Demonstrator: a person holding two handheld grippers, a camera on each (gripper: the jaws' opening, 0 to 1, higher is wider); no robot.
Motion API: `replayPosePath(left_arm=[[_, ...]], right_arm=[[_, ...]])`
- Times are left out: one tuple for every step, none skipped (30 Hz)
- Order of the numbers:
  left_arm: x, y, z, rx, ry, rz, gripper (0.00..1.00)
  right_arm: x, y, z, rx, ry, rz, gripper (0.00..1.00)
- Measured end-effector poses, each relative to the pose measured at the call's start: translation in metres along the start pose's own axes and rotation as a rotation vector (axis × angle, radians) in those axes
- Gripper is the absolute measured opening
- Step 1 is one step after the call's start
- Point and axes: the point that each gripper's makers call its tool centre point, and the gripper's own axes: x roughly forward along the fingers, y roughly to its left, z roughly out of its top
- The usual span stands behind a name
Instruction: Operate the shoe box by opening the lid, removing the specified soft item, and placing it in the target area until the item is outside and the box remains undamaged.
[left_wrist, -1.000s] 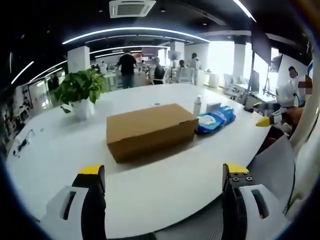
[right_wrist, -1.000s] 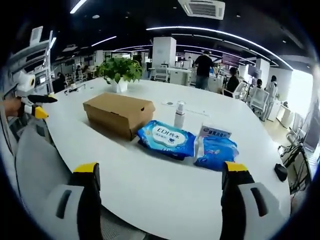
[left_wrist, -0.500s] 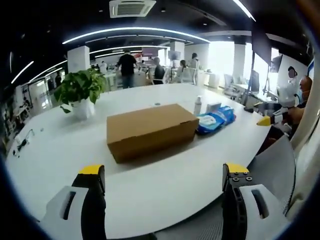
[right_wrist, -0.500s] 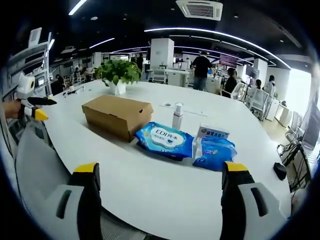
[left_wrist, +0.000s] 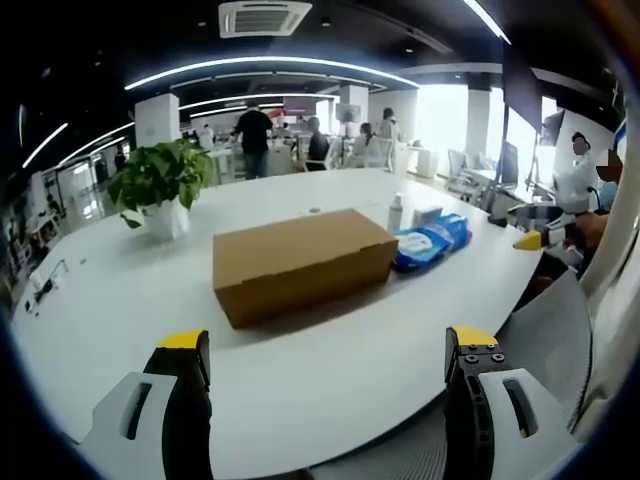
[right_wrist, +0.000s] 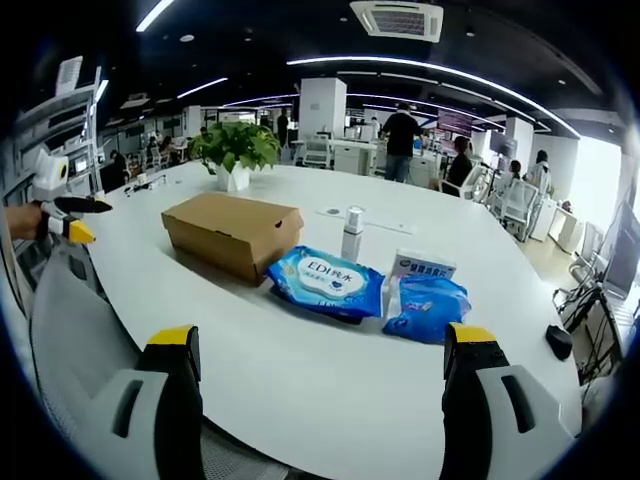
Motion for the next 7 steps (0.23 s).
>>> replayPosePath(left_arm=[[0.0001, -0.0001, -0.0009, -0.002, 0.003, -0.001, 1.00], [0.0001, -0.0003, -0.0011, -0.002, 0.004, -0.002, 1.00], [0.0000, -0.0004, -0.0015, 0.000, 0.004, -0.002, 1.00], [-0.0001, -0.0005, -0.0017, 0.000, 0.005, -0.002, 1.00], [-0.0003, -0.0009, -0.0017, -0.001, 0.004, -0.003, 1.00], [-0.0004, -0.0011, -0.0019, -0.001, 0.004, -0.003, 1.00], [-0.0005, -0.0011, -0.0023, -0.001, 0.005, -0.003, 1.00]], right_arm=[[-0.0001, -0.0001, -0.0005, 0.000, 0.002, 0.000, 0.96], [-0.0001, -0.0002, -0.0007, -0.001, 0.003, 0.000, 0.96], [-0.0002, -0.0003, -0.0008, 0.000, 0.003, 0.000, 0.96], [-0.0003, 0.0000, -0.0012, 0.002, 0.004, 0.001, 0.96], [-0.0004, 0.0001, -0.0015, 0.002, 0.005, 0.001, 0.96], [-0.0005, 0.0003, -0.0016, 0.003, 0.005, 0.001, 0.96], [-0.0005, 0.0005, -0.0017, 0.003, 0.005, 0.002, 0.96]])
